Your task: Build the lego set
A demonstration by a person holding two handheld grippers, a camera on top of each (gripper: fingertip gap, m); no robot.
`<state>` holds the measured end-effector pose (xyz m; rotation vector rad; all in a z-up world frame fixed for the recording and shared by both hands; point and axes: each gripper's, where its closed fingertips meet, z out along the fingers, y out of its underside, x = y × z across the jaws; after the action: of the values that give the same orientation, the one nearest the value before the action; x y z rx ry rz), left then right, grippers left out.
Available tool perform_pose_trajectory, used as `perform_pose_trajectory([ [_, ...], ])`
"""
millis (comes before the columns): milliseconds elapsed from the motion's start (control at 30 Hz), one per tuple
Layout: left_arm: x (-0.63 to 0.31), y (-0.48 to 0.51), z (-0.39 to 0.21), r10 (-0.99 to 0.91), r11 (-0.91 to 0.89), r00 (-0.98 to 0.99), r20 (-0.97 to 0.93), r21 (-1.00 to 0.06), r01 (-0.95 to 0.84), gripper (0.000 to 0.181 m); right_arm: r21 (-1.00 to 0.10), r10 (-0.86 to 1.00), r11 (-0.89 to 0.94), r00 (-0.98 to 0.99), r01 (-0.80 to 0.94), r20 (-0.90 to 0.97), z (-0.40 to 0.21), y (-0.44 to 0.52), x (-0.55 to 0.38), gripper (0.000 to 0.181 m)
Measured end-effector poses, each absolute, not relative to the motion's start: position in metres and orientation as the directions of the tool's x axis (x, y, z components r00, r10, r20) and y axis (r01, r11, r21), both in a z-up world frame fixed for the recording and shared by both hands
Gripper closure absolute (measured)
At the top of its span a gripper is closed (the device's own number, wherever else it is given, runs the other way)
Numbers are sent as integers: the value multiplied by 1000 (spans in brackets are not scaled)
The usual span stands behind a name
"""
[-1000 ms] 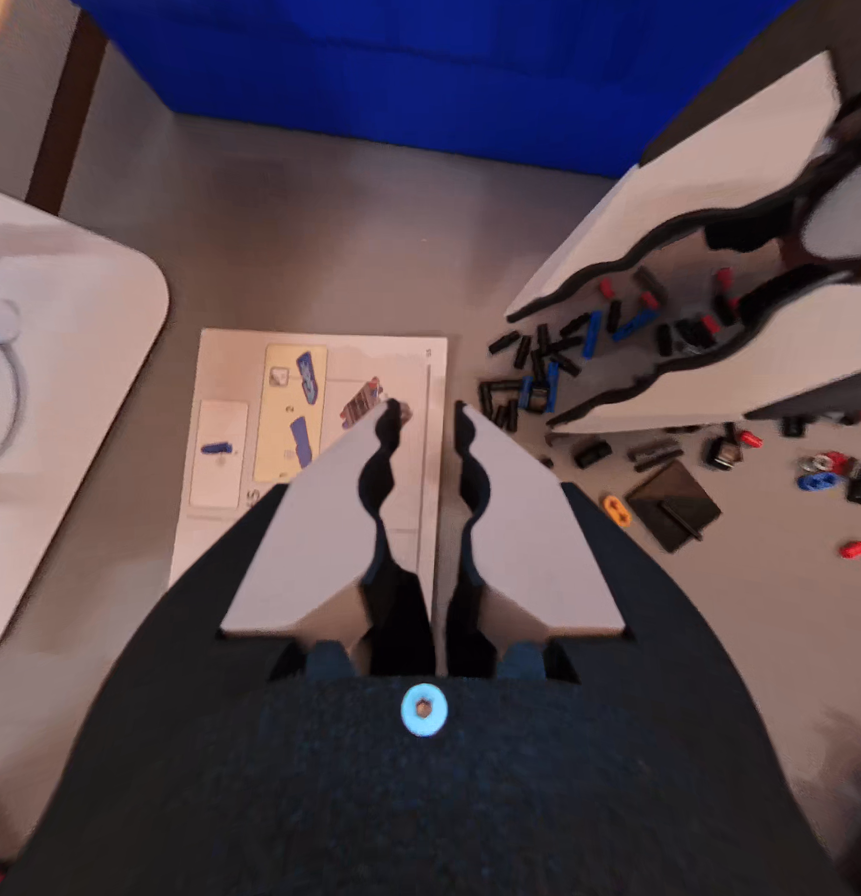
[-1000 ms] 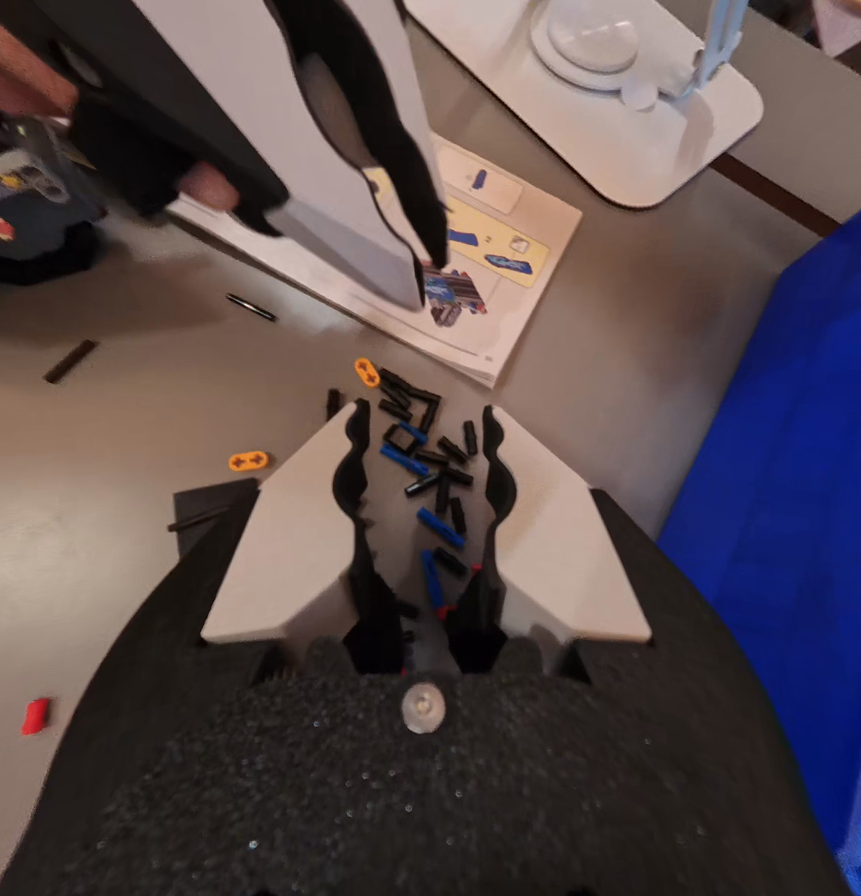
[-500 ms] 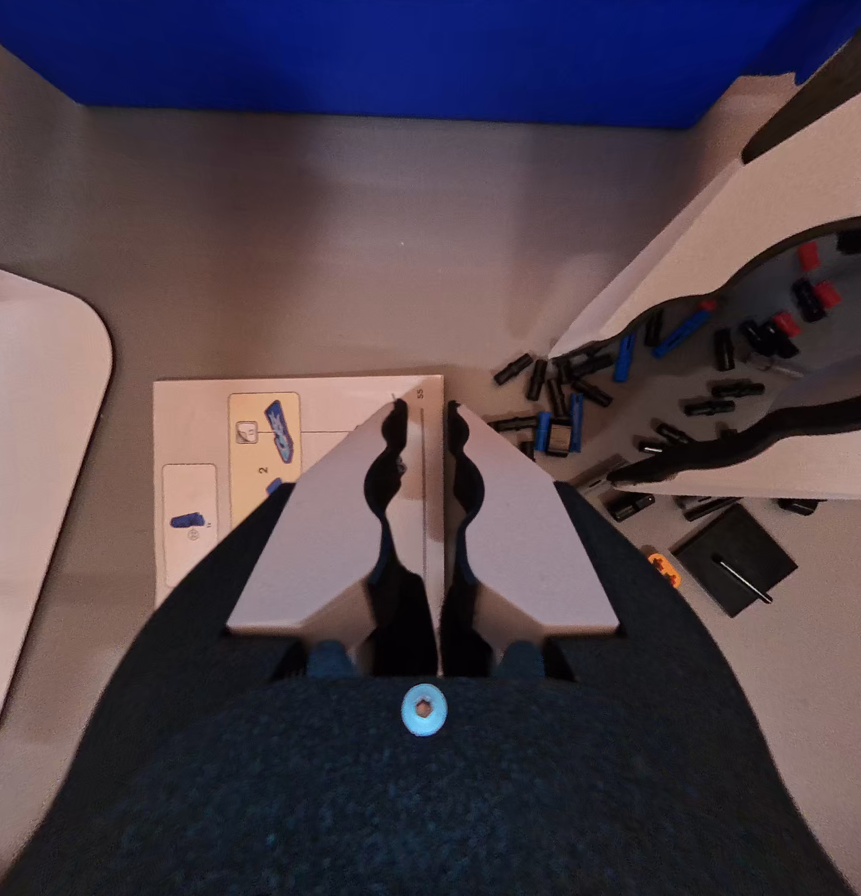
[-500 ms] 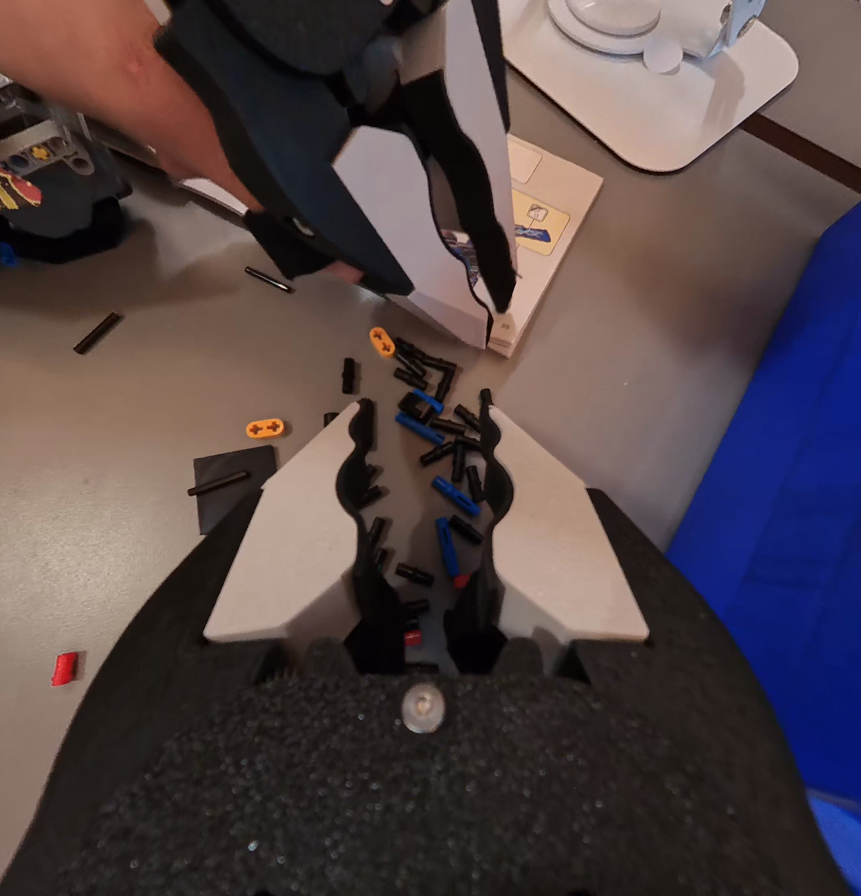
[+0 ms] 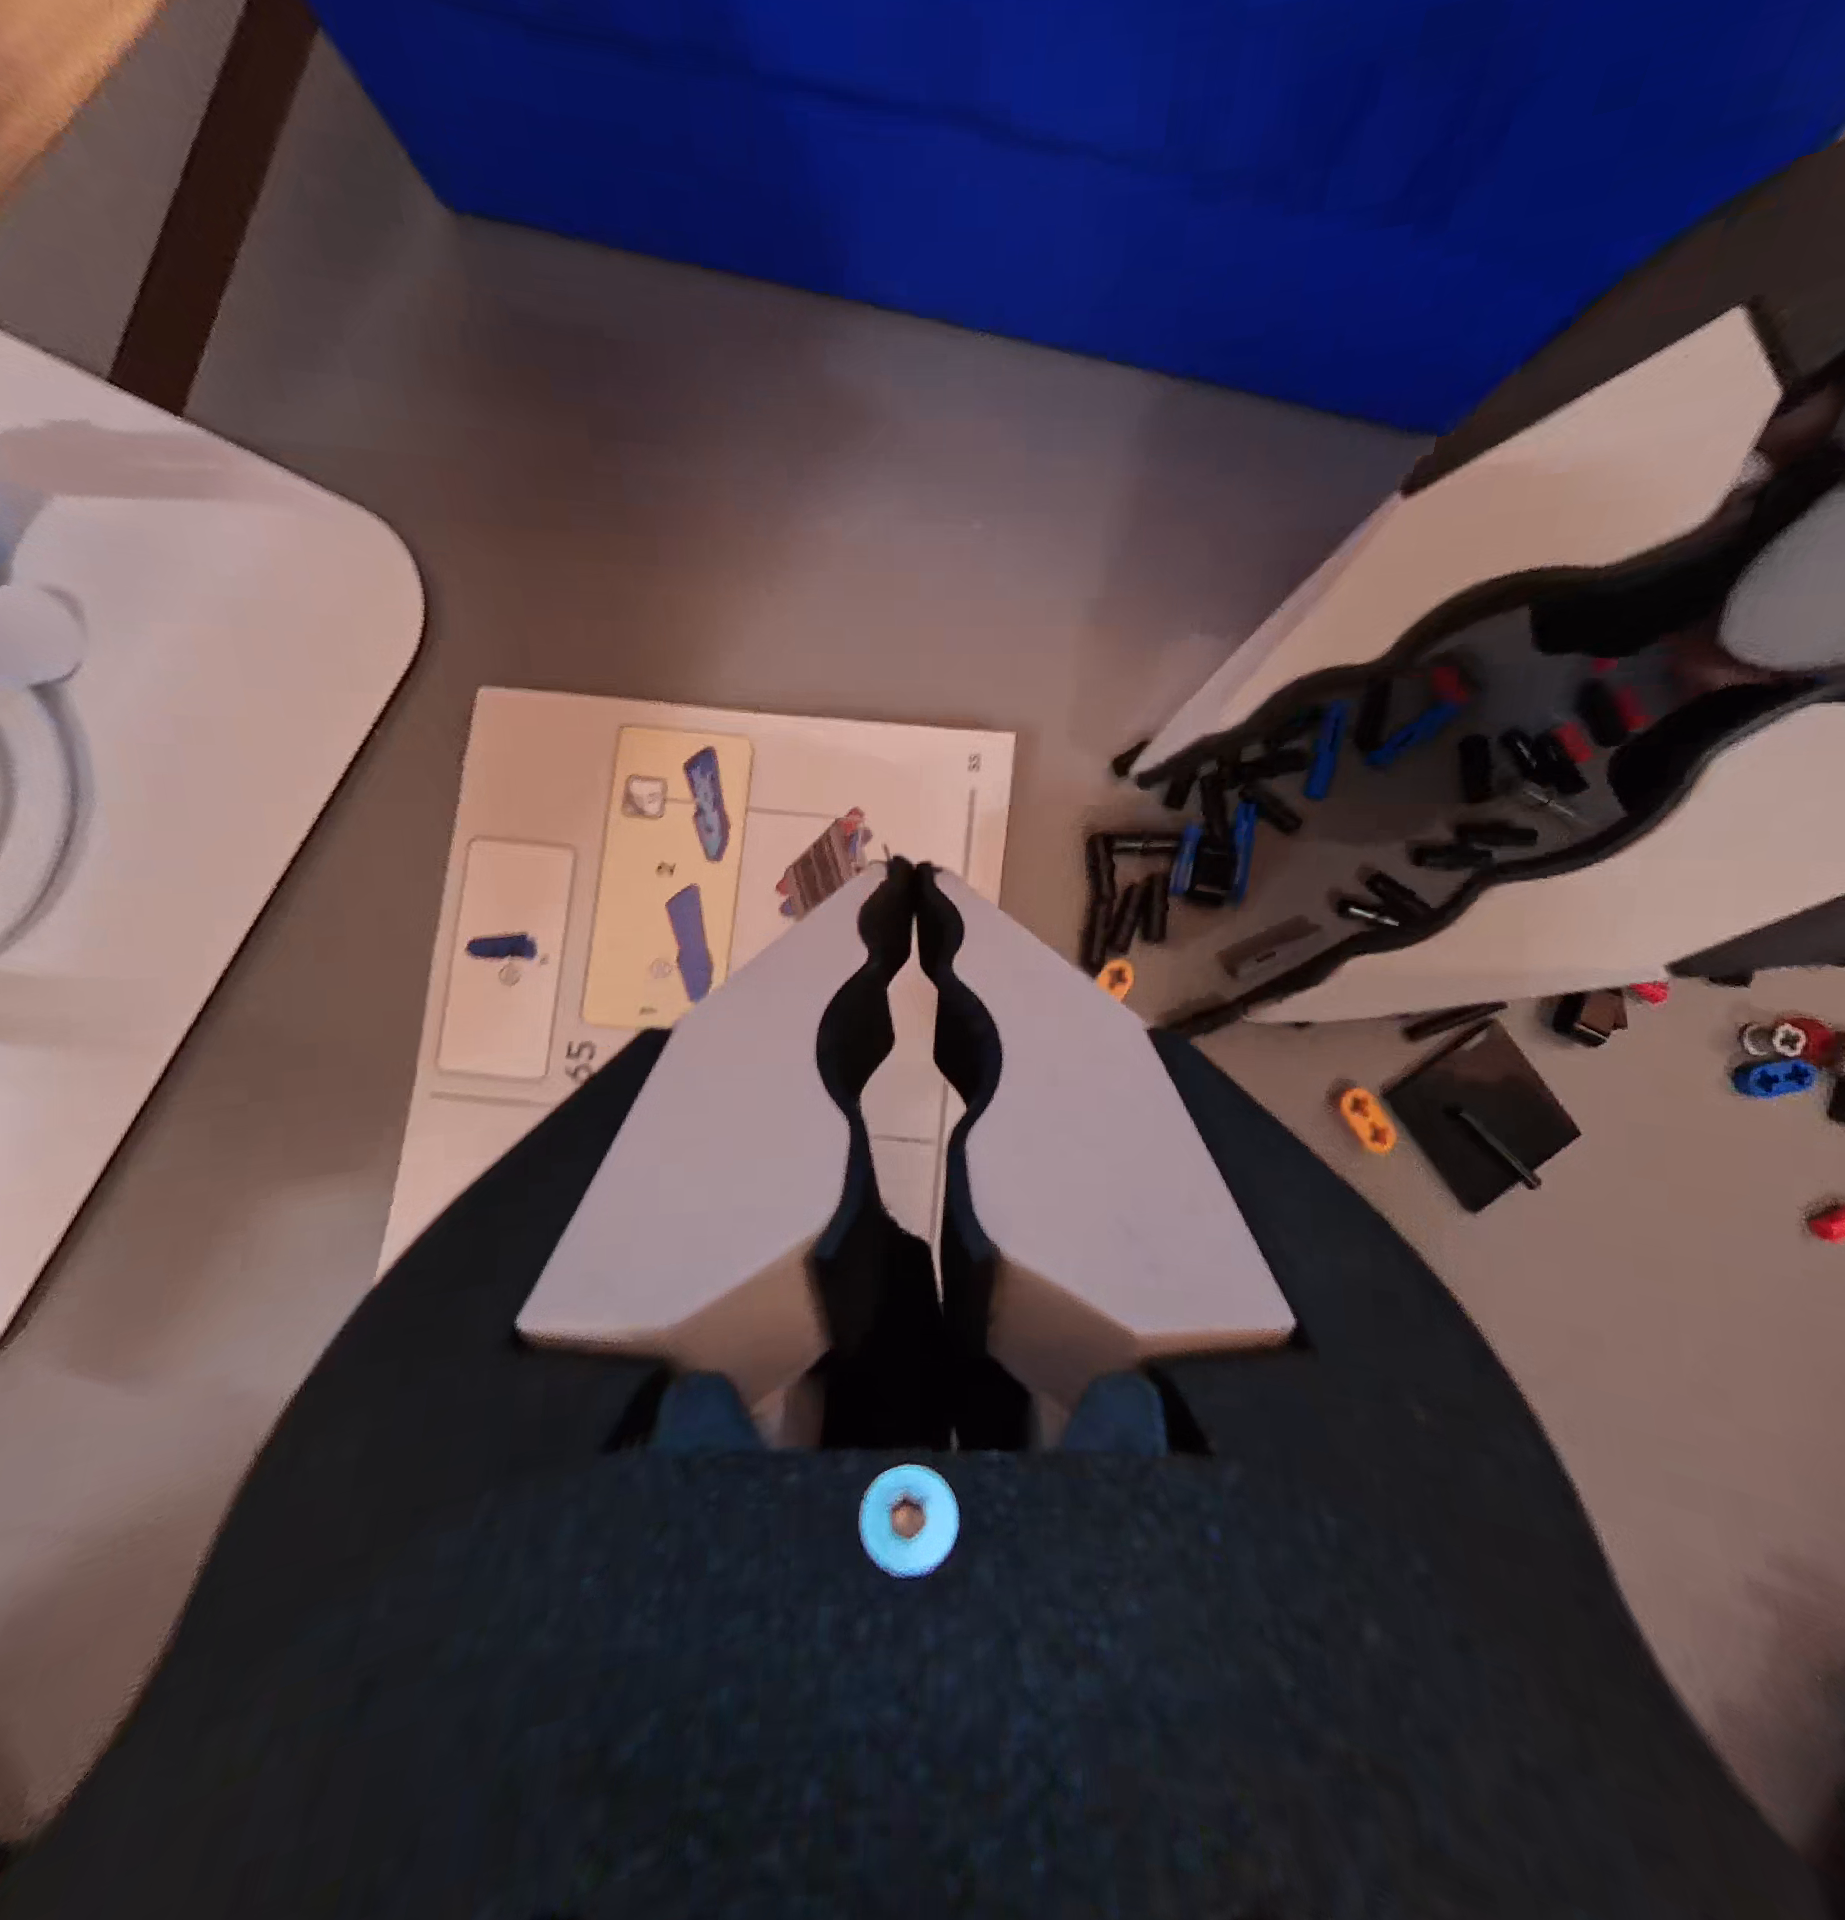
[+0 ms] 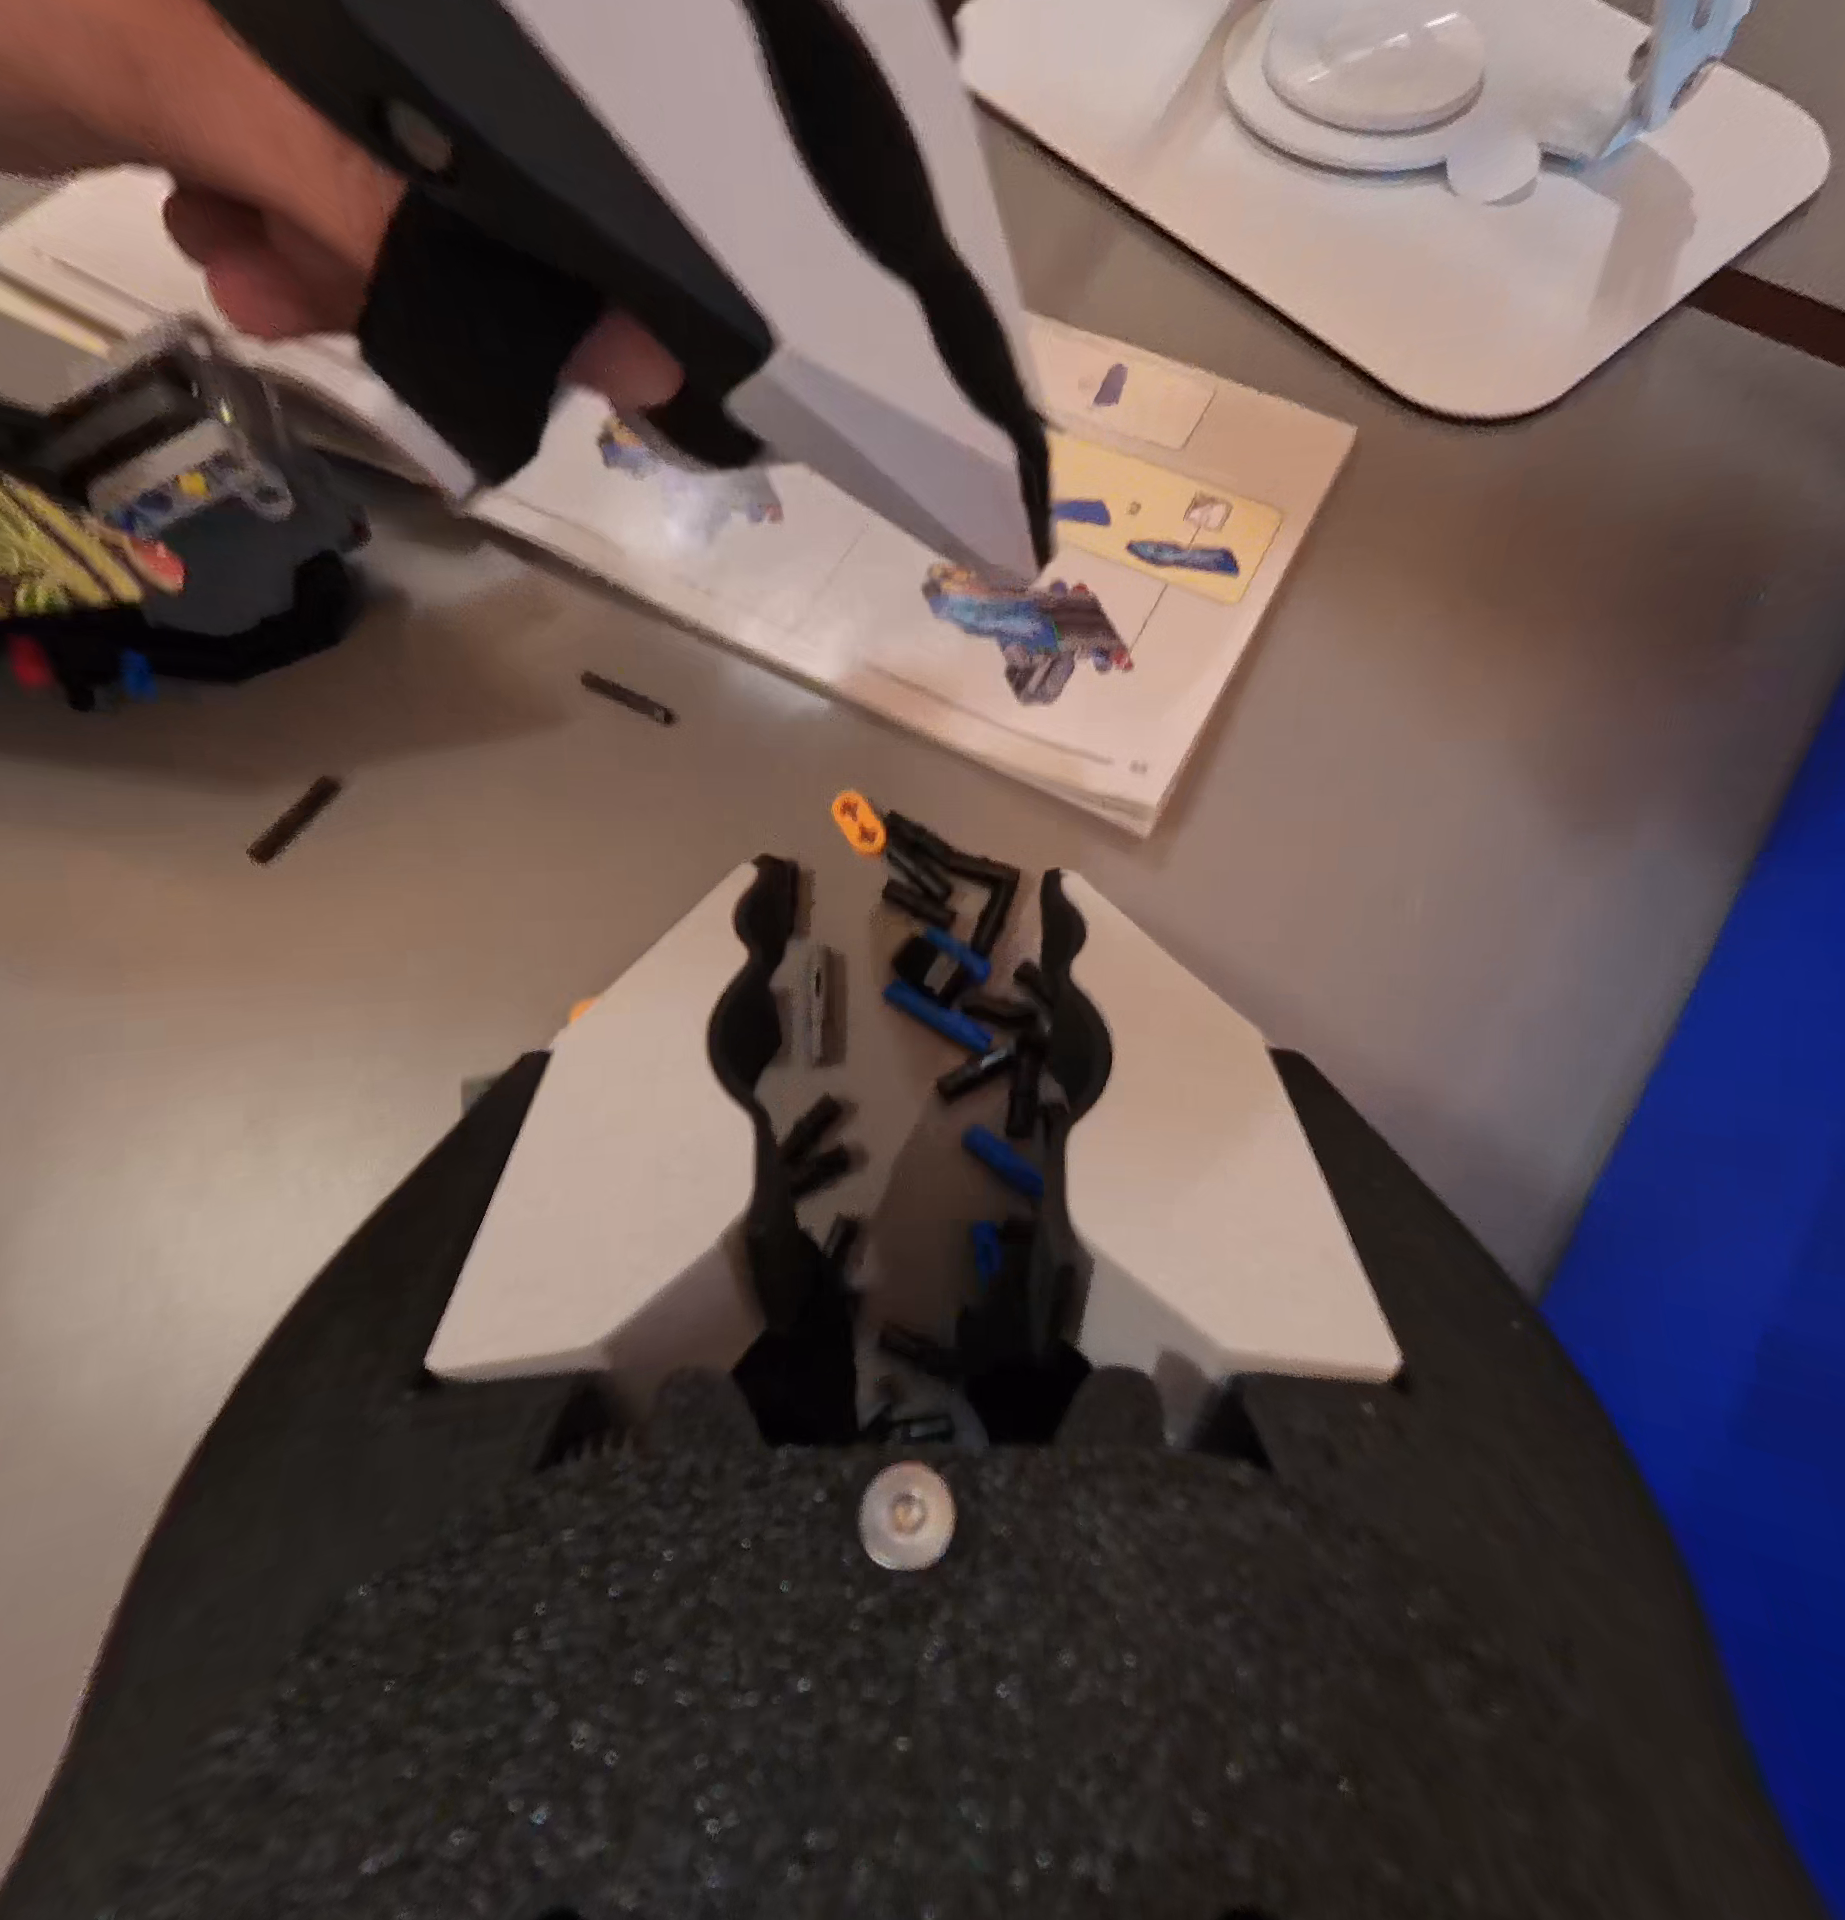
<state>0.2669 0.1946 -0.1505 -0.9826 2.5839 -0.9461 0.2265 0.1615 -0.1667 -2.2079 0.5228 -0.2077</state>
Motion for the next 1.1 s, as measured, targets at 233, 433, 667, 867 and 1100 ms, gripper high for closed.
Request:
perform_pose_trajectory([
  [233,260,187,-159,-583,643,-812,-39,-632,-432,175,-716,-501,-650,851,-253,154,-163,156,250,140],
  [433,276,159,-179,-503,759,-839,-206,-570,-315,150,-721,-552,-663,782,-200,290,-161,133,257,146],
  [667,282,163,-175,-544,736,-819,-182,-572,-362,166,-745,-529,-635,817,-203,228,-163,139,241,145],
  [867,280,175,-174,-588,714,-796,-145,-555,-426,179,-742,-496,-626,857,-240,142,-171,149,234,144],
  [1100,272,176,-165,-668,503,-725,164,-618,-604,181,-747,-500,-614,858,-256,116,-173,160,240,137],
])
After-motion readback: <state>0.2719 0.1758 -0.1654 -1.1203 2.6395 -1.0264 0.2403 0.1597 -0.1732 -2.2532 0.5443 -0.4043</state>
